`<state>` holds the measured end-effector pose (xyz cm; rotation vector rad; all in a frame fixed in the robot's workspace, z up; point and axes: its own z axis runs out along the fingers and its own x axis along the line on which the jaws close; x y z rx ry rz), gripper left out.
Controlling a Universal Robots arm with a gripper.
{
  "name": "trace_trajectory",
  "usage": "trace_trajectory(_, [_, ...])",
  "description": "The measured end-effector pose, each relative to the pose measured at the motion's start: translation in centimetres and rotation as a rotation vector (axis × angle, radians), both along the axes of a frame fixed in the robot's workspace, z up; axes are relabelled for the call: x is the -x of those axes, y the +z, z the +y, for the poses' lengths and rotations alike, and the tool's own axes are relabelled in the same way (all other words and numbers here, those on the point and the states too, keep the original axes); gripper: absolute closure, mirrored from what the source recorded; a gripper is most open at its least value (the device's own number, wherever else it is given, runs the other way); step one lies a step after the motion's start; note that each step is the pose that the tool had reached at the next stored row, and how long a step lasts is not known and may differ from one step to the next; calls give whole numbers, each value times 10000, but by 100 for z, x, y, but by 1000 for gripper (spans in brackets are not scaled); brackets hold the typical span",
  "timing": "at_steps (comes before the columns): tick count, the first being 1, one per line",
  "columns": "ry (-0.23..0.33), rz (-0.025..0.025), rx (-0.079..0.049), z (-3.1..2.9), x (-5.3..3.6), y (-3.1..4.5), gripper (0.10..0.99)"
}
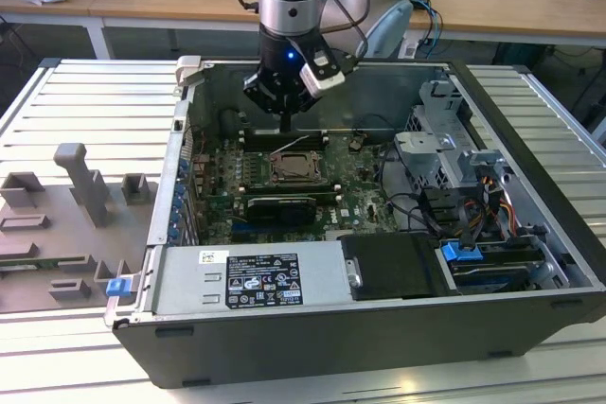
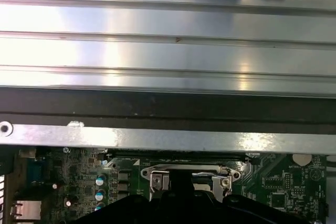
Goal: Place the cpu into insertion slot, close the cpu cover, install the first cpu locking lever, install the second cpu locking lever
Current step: 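Install the first cpu locking lever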
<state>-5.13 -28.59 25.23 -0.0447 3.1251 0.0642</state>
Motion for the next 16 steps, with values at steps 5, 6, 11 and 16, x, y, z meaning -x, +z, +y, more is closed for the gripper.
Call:
trace_trajectory(5, [0, 1, -202, -7, 0, -13, 980])
trace_trajectory(6, [0, 1, -369, -8, 0, -14, 980])
trace_trajectory(11, [0, 1, -657, -15, -23, -100, 980])
trace_trajectory(16, [33, 2, -657, -15, -92, -168, 980])
